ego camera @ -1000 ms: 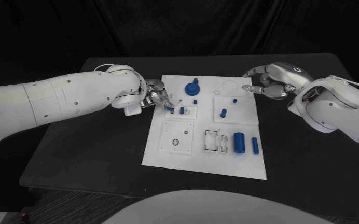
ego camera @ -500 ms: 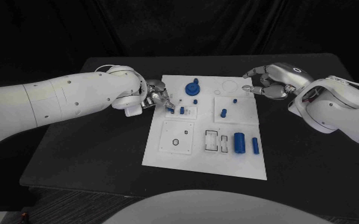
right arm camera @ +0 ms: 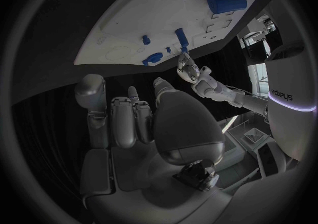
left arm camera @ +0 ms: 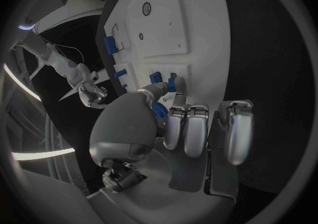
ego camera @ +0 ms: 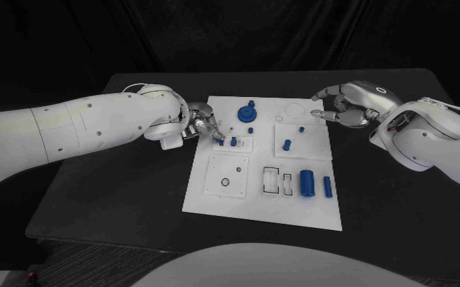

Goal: Assemble the parts on the task board

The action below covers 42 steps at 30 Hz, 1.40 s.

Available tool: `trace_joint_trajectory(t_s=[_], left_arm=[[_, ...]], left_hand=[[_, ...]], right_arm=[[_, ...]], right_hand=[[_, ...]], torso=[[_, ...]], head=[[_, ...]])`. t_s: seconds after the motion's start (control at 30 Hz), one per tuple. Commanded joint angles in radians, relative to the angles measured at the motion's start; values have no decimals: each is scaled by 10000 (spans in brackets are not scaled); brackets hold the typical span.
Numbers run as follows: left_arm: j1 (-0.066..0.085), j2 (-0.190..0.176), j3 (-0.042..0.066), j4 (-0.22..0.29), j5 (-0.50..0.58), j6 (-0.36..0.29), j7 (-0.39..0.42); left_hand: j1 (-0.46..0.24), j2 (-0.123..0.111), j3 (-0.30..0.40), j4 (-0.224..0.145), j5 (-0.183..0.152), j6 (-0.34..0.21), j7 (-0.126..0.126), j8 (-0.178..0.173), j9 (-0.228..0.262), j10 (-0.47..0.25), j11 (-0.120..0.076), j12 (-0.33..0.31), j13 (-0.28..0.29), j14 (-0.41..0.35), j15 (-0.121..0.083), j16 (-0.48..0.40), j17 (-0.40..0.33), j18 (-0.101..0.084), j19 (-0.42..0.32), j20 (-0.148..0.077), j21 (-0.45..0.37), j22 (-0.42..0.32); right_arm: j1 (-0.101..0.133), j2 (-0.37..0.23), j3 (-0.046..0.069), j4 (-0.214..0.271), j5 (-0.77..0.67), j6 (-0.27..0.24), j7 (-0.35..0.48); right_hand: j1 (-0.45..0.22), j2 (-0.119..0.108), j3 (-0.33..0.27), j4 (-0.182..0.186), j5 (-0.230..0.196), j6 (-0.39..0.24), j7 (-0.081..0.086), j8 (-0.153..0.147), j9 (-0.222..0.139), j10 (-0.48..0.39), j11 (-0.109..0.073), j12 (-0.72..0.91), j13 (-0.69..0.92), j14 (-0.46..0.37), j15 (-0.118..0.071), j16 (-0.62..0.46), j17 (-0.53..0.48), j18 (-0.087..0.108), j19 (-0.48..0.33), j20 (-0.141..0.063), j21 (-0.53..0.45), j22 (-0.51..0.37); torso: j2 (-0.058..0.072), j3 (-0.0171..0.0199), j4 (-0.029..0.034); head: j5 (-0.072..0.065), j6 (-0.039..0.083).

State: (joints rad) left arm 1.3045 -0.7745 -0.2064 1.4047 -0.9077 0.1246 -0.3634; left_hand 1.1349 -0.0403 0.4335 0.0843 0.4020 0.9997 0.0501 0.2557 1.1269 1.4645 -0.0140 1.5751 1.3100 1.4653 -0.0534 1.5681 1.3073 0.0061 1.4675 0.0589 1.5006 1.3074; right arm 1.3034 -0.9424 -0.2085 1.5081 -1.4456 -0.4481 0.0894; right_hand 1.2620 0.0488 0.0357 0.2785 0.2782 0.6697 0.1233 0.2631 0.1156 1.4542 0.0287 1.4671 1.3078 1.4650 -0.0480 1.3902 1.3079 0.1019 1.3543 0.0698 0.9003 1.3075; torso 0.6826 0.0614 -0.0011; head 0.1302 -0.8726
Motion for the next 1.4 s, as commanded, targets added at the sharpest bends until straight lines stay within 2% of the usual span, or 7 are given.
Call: trace_joint_trajectory(t_s=[0.03, 1.3, 1.37, 1.4], left_arm=[[-117, 30, -62, 31, -12, 262, -95], [-195, -81, -63, 146, -12, 358, -253], [-197, -77, -63, 132, -12, 349, -255], [-198, -76, -63, 126, -12, 344, -256]], left_hand=[[-8, 99, 64, -14, -108, -46, -50, -76, 22, 1063, -19, -43, 2608, 1055, -30, 27, 2635, 166, 311, -28, -48, 2331], [82, 88, 156, -115, -143, -91, -49, -93, 46, 1063, -17, -43, 2608, 1055, -24, 27, 2635, 183, 253, -18, -107, 2309], [53, 78, 151, -105, -224, -108, -32, -105, 51, 1063, -5, -43, 2608, 1055, -18, 27, 2635, 186, 244, -15, -116, 2305], [-9, 93, 131, -62, -520, -121, -21, -125, 54, 1063, 9, -43, 2608, 1055, -6, 27, 2635, 187, 237, -2, -123, 2303]], right_arm=[[-27, -13, 9, 13, -1, 45, -69], [-89, -22, 9, -17, -1, 110, -159], [-89, -20, 9, -16, -1, 111, -160], [-90, -19, 9, -16, -1, 111, -160]], right_hand=[[73, 60, 37, -50, 8, 66, 28, -7, -15, -33, -28, -49, 1275, 445, 73, 1, 758, 197, -19, -9, -42, 786], [187, 56, 76, -112, 190, 83, 36, -20, -58, -47, -26, -66, 1249, 441, 74, -12, 743, 203, -24, -12, -113, 782], [187, 56, 76, -112, 190, 83, 36, -20, -58, -47, -26, -66, 1249, 441, 74, -12, 743, 203, -24, -12, -113, 782], [187, 56, 76, -112, 190, 83, 36, -20, -58, -47, -26, -66, 1249, 441, 74, -12, 743, 203, -24, -12, -113, 782]], torso=[[-6, -2, -1], [-7, -2, -2], [-7, -2, 1], [-7, -5, 0]], head=[[8, 0], [39, 0], [37, 0], [32, 0]])
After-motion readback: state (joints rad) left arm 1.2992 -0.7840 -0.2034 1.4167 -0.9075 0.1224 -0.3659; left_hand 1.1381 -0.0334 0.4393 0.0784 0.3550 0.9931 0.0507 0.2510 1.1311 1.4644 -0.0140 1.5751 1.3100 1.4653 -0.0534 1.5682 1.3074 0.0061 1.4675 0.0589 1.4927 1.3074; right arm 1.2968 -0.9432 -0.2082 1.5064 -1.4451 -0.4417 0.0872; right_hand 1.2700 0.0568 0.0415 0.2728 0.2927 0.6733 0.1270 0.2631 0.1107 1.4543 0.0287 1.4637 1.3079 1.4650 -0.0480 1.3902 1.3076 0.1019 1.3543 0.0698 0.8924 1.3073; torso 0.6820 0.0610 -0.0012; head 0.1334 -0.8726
